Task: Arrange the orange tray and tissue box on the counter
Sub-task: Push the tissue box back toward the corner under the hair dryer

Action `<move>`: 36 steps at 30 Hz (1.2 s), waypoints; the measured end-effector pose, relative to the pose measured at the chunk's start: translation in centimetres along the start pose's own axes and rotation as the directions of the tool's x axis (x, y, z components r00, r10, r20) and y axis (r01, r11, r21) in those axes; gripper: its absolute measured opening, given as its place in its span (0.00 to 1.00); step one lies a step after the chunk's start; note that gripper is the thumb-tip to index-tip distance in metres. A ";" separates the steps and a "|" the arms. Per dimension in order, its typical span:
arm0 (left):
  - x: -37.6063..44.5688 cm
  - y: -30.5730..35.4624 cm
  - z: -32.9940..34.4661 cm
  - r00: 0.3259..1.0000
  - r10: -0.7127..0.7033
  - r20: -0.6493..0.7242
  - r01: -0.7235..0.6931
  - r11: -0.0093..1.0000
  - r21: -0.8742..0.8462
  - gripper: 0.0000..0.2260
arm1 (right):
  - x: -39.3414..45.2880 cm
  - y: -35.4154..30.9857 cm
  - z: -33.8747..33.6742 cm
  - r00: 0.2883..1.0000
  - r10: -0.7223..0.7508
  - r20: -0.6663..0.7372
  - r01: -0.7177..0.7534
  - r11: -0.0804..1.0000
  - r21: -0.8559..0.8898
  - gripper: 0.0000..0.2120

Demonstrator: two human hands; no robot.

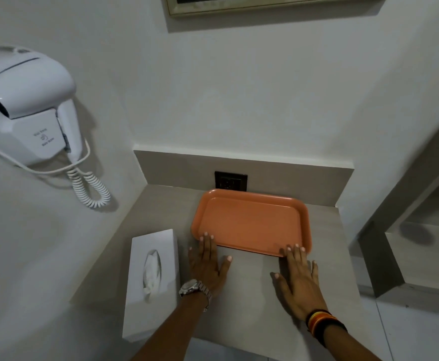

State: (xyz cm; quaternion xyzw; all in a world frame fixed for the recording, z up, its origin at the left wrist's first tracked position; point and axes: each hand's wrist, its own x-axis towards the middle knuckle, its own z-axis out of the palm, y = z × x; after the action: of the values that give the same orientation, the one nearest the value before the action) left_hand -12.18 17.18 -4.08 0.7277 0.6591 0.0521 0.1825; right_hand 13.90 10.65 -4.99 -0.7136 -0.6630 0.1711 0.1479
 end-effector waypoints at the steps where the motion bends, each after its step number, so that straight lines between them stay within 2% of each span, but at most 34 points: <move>1: -0.1 -0.4 -0.4 0.999 -0.016 -0.030 0.015 1.000 -0.003 0.40 | -0.1 -0.9 -0.3 1.000 -0.024 -0.009 0.024 1.000 0.017 0.36; 6: -2.7 -2.5 -3.8 0.978 -0.101 -0.180 0.091 0.994 -0.062 0.43 | 0.3 -7.3 -0.4 0.979 -0.203 -0.005 0.202 0.974 0.101 0.37; 8: -4.5 -3.9 -5.3 0.958 -0.175 -0.228 0.157 0.983 -0.096 0.45 | 0.3 -10.1 0.5 0.963 -0.271 0.016 0.267 0.956 0.123 0.36; 12: -9.0 -6.5 -6.9 0.905 -0.363 -0.222 0.316 0.923 -0.219 0.36 | -0.3 -15.4 2.5 0.926 -0.361 0.113 0.331 0.918 0.218 0.34; 15: -11.7 -8.3 -6.1 0.857 -0.478 -0.195 0.407 0.858 -0.314 0.36 | -1.0 -18.3 4.1 0.910 -0.341 0.237 0.247 0.903 0.352 0.36; 19: -14.5 -9.6 -5.3 0.792 -0.603 -0.098 0.482 0.715 -0.506 0.37 | -3.2 -22.0 5.0 0.888 -0.243 0.390 -0.010 0.838 0.546 0.34; 22: -14.8 -9.6 -5.4 0.763 -0.643 -0.059 0.465 0.610 -0.642 0.38 | -4.6 -23.7 5.2 0.860 -0.246 0.446 -0.117 0.757 0.643 0.29; 24: -14.7 -9.2 -5.8 0.736 -0.673 -0.073 0.414 0.533 -0.738 0.39 | -5.1 -24.4 5.7 0.851 -0.253 0.460 -0.147 0.726 0.672 0.31; 27: -14.1 -8.9 -6.3 0.691 -0.722 -0.024 0.368 0.380 -0.849 0.29 | -5.0 -24.7 7.0 0.854 -0.223 0.470 -0.212 0.675 0.706 0.39; 30: -13.1 -9.0 -6.4 0.652 -0.756 0.054 0.372 0.257 -0.892 0.32 | -5.2 -25.4 7.1 0.861 -0.181 0.475 -0.261 0.644 0.719 0.39; 33: -12.1 -9.3 -6.6 0.622 -0.783 0.026 0.386 0.277 -0.880 0.35 | -4.8 -26.2 7.5 0.882 -0.177 0.436 -0.234 0.639 0.733 0.38; 36: -10.7 -9.7 -7.8 0.598 -0.799 -0.070 0.355 0.341 -0.870 0.30 | -3.7 -27.5 6.9 0.904 -0.157 0.397 -0.237 0.589 0.773 0.34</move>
State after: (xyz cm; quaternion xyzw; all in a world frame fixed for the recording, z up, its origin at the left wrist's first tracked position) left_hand -25.09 8.91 1.63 0.2295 0.8062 0.4462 0.3137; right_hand -14.02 8.96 1.06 -0.5280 -0.5113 0.6068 0.3027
